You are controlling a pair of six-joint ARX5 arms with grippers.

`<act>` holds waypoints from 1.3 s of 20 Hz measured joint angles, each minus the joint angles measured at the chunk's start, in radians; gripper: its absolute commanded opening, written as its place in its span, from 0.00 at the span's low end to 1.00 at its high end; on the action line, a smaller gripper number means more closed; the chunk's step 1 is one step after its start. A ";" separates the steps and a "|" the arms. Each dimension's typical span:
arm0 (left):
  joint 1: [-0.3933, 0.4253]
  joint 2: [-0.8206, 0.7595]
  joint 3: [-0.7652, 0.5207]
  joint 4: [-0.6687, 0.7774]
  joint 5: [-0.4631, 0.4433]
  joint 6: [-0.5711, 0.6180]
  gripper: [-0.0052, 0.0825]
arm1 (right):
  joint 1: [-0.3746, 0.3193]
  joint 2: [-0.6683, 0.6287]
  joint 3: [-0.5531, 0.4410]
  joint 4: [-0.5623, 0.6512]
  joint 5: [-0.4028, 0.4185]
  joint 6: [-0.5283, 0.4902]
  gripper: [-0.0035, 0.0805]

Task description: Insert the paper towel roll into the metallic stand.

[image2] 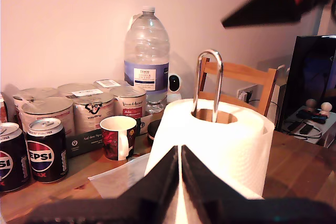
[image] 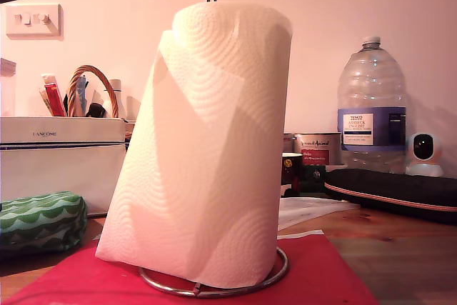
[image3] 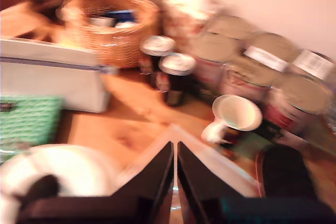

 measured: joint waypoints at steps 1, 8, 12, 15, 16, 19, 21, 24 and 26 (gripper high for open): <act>0.007 0.000 0.000 -0.002 0.000 0.000 0.04 | -0.043 -0.029 -0.034 0.026 -0.031 -0.002 0.03; 0.160 0.000 0.000 -0.039 -0.046 0.000 0.04 | -0.260 -0.213 -0.313 0.199 -0.217 -0.023 0.03; 0.259 0.000 0.000 -0.045 0.078 -0.002 0.04 | -0.270 -0.347 -0.449 0.217 -0.233 -0.025 0.03; 0.270 -0.015 0.001 -0.097 0.130 -0.018 0.04 | -0.270 -0.480 -0.526 0.215 -0.235 -0.017 0.03; 0.270 -0.021 0.001 -0.118 0.138 -0.020 0.04 | -0.270 -0.522 -0.551 0.205 -0.227 -0.010 0.03; 0.270 -0.040 0.001 -0.151 0.147 -0.020 0.04 | -0.270 -0.625 -0.586 0.110 -0.192 -0.006 0.03; 0.270 -0.047 0.001 -0.164 0.147 -0.020 0.04 | -0.270 -0.691 -0.591 0.018 -0.169 -0.006 0.03; 0.270 -0.046 0.001 -0.187 0.147 -0.020 0.04 | -0.270 -0.797 -0.592 -0.071 -0.163 -0.005 0.03; 0.270 -0.046 0.001 -0.211 0.147 -0.020 0.04 | -0.270 -0.845 -0.592 -0.141 -0.165 0.005 0.03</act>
